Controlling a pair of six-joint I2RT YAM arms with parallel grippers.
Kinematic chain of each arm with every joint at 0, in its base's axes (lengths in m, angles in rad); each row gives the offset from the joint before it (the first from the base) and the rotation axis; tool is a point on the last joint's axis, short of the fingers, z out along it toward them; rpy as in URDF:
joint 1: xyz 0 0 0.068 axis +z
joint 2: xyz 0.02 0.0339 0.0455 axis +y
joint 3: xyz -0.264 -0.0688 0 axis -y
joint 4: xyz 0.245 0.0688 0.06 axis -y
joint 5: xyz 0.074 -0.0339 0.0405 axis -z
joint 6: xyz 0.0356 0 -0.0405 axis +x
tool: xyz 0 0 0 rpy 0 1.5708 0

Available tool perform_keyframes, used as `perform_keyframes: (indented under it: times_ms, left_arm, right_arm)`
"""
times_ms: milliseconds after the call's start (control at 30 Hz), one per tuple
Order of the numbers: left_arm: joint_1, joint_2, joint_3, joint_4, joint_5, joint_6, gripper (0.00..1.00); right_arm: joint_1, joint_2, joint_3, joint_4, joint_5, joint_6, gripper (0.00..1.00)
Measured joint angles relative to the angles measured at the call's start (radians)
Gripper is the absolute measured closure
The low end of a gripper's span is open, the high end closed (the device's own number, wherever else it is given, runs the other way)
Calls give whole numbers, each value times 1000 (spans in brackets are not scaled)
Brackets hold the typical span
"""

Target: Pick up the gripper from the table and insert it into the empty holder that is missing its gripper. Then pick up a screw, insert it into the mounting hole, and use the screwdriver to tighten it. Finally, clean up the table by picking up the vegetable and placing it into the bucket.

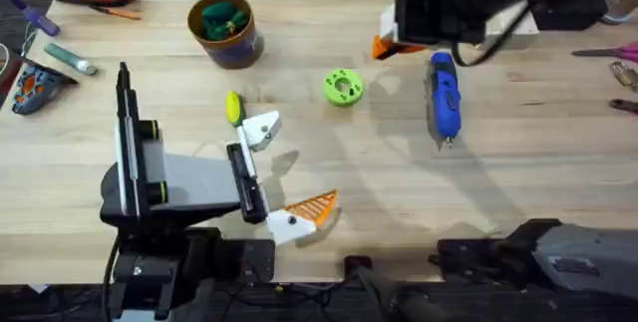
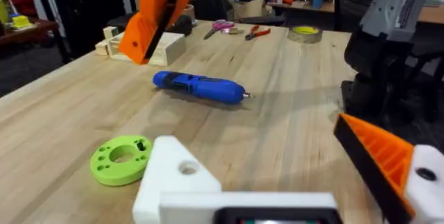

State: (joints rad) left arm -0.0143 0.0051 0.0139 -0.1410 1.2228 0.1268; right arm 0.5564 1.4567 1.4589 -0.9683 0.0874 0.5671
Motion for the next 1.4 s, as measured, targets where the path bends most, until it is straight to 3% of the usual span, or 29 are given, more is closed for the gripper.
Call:
perform_keyframes:
  times_ms: [167, 300, 500, 633, 733, 900, 1167, 1300, 1400]
  left_arm:
    - [0, 0, 0, 0, 0, 0, 15]
    - [0, 0, 0, 0, 0, 0, 15]
    - [0, 0, 0, 0, 0, 0, 15]
    - [0, 0, 0, 0, 0, 0, 15]
    - [0, 0, 0, 0, 0, 0, 16]
    - [0, 0, 0, 0, 0, 0, 15]
    - [0, 0, 0, 0, 0, 0, 15]
    - [0, 0, 0, 0, 0, 0, 15]
    - [0, 0, 0, 0, 0, 0, 15]
  right_arm:
    - [0, -143, -156, 143, -25, -2, 987]
    - [-11, -243, -285, 293, -146, -2, 987]
    - [-118, -345, -500, 579, -498, -1, 987]
    - [-226, -369, -669, 830, -764, 39, 987]
    - [-293, -369, -772, 927, -910, 74, 988]
    - [-323, -369, -859, 939, -1077, 83, 988]
    - [-323, -369, -883, 986, -1266, 29, 989]
    - [-323, -369, -927, 1108, -1300, 45, 989]
    - [-323, -369, -975, 1298, -1321, 99, 989]
